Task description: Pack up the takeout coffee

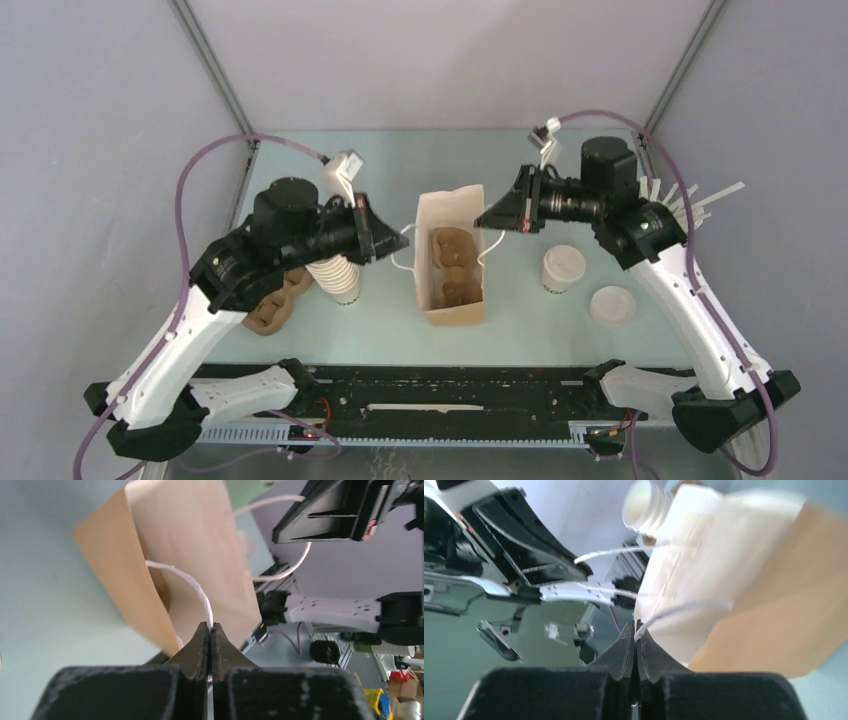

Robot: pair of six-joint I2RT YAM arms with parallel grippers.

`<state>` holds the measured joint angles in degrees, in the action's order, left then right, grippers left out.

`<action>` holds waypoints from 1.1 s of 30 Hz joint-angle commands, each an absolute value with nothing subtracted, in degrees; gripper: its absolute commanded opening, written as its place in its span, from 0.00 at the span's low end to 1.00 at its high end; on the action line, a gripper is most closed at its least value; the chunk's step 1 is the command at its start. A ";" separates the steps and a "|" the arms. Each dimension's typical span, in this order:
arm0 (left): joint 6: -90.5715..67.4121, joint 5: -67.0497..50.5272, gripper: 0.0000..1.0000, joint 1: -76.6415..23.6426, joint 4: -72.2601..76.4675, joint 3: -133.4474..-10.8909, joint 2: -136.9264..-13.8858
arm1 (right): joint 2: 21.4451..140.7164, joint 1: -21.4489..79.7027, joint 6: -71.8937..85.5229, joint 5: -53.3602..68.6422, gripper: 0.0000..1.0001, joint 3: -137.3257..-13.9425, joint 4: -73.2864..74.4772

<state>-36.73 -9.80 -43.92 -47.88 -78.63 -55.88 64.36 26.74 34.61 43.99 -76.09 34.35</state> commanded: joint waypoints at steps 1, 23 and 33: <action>-33.22 -8.29 0.00 -44.11 -44.68 -89.94 -60.24 | 67.21 26.78 35.64 43.74 0.04 -88.63 34.38; -41.21 -6.32 0.00 -32.35 -58.32 -73.55 -60.00 | 74.08 31.73 49.89 43.84 0.00 -74.88 17.21; -39.63 -11.07 0.00 -35.68 -53.40 -108.43 -65.82 | 75.16 27.62 44.80 41.98 0.00 -105.11 37.42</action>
